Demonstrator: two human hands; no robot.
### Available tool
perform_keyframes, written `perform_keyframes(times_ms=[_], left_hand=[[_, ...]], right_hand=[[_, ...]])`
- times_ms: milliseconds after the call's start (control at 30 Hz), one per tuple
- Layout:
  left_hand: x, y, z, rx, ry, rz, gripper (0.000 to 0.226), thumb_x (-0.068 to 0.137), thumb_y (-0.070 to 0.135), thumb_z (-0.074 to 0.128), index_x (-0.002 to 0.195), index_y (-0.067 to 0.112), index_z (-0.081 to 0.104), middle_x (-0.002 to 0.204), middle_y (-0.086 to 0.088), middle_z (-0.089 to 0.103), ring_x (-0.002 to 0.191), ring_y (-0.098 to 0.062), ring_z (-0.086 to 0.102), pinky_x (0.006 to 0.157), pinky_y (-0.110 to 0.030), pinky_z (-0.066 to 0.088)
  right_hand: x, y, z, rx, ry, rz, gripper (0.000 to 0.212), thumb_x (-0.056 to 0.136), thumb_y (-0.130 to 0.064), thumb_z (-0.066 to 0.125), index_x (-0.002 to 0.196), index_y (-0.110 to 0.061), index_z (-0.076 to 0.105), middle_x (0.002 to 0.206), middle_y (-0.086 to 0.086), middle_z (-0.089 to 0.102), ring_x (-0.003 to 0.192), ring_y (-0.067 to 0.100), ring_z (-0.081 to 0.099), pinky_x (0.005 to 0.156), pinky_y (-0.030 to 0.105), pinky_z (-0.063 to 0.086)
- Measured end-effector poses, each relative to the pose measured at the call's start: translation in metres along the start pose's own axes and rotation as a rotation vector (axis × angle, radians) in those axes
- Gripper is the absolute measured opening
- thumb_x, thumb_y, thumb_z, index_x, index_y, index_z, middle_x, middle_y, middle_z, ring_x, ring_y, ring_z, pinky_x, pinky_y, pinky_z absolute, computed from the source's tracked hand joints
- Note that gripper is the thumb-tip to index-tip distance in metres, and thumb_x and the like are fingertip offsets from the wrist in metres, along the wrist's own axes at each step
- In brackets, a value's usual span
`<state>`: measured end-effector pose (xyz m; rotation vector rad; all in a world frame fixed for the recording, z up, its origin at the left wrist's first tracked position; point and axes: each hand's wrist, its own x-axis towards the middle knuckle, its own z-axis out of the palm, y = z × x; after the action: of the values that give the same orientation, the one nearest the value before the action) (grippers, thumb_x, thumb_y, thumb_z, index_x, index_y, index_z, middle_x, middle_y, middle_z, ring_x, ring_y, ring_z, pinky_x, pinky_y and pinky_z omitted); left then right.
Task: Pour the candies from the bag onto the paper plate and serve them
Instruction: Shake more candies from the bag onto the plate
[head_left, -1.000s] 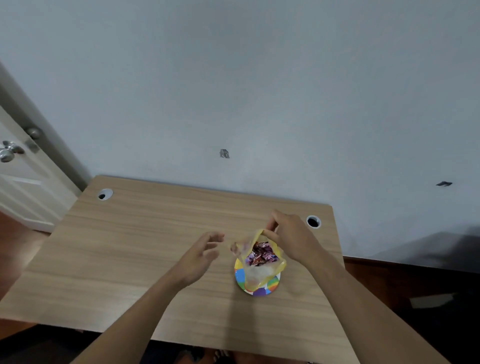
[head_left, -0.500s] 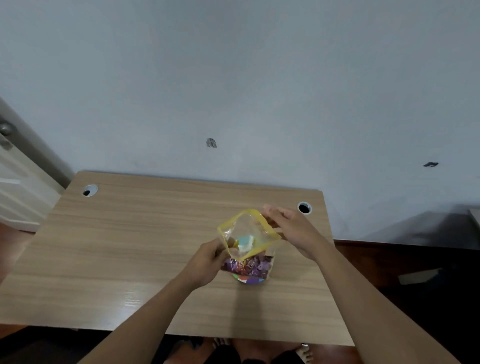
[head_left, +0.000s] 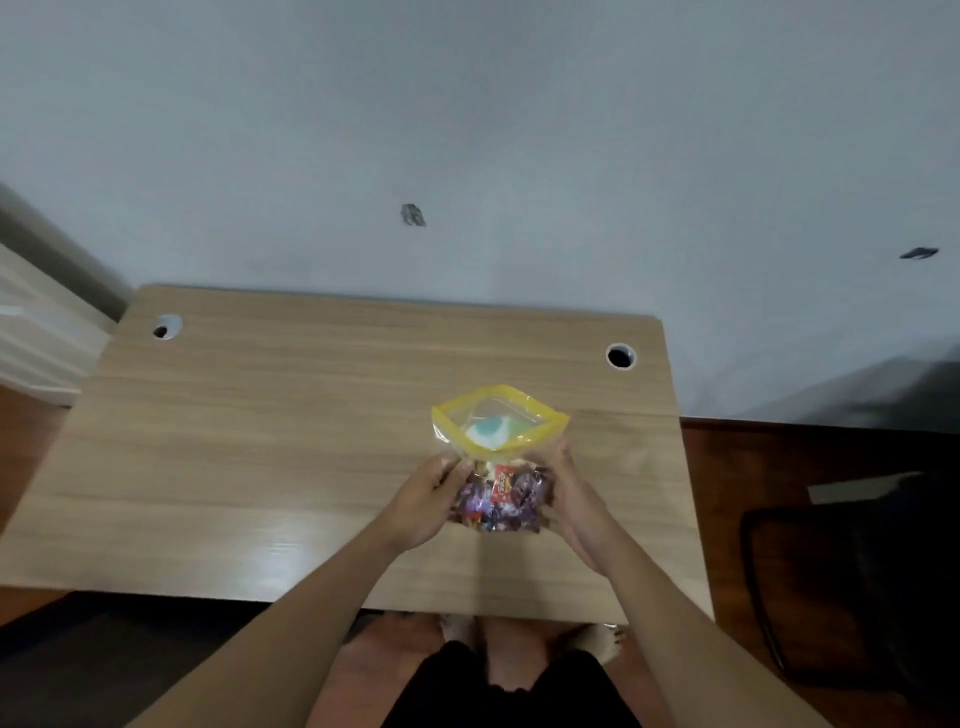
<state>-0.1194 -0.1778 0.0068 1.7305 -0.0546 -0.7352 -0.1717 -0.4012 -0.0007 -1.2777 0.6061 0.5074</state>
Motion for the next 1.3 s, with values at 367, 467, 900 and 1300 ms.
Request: perform_keyframes(times_ms=[367,467,900,1300], left_hand=[[0.009,-0.012,0.032,0.050,-0.022,-0.085,0.028,0.112,0.021,0.054,0.133,0.005,0.061,0.102,-0.001,0.067,0.089,-0.008,0.069,0.074,-0.017,0.056],[0.010,-0.016,0.039,0.146,-0.038,-0.091,0.037,0.112,0.020,0.054,0.145,0.003,0.057,0.127,-0.008,0.070,0.115,-0.018,0.064,0.102,-0.030,0.051],[0.017,-0.039,0.052,0.182,-0.078,-0.390,0.029,0.112,0.023,0.051,0.091,0.008,0.063,0.084,-0.021,0.061,0.077,-0.027,0.056,0.067,-0.033,0.046],[0.013,-0.053,0.046,0.235,-0.079,-0.381,0.034,0.109,0.029,0.058,0.080,0.013,0.061,0.071,-0.012,0.046,0.060,-0.017,0.037,0.055,-0.030,0.029]], right_hand=[[0.013,0.039,-0.007,-0.373,0.164,-0.067,0.029,0.103,-0.038,0.074,0.123,-0.018,0.077,0.109,0.001,0.086,0.099,0.015,0.082,0.090,0.034,0.062],[0.016,0.047,-0.012,-0.423,0.146,-0.022,0.028,0.105,-0.033,0.071,0.124,-0.013,0.076,0.110,0.002,0.085,0.093,0.012,0.078,0.080,0.022,0.059],[0.029,0.065,-0.016,-0.570,0.153,0.080,0.034,0.105,-0.031,0.069,0.124,-0.005,0.077,0.106,0.021,0.080,0.093,0.038,0.073,0.094,0.053,0.062],[0.022,0.064,-0.011,-0.536,0.136,0.178,0.033,0.105,-0.029,0.069,0.129,-0.008,0.073,0.099,0.006,0.070,0.070,0.018,0.069,0.057,0.034,0.066]])
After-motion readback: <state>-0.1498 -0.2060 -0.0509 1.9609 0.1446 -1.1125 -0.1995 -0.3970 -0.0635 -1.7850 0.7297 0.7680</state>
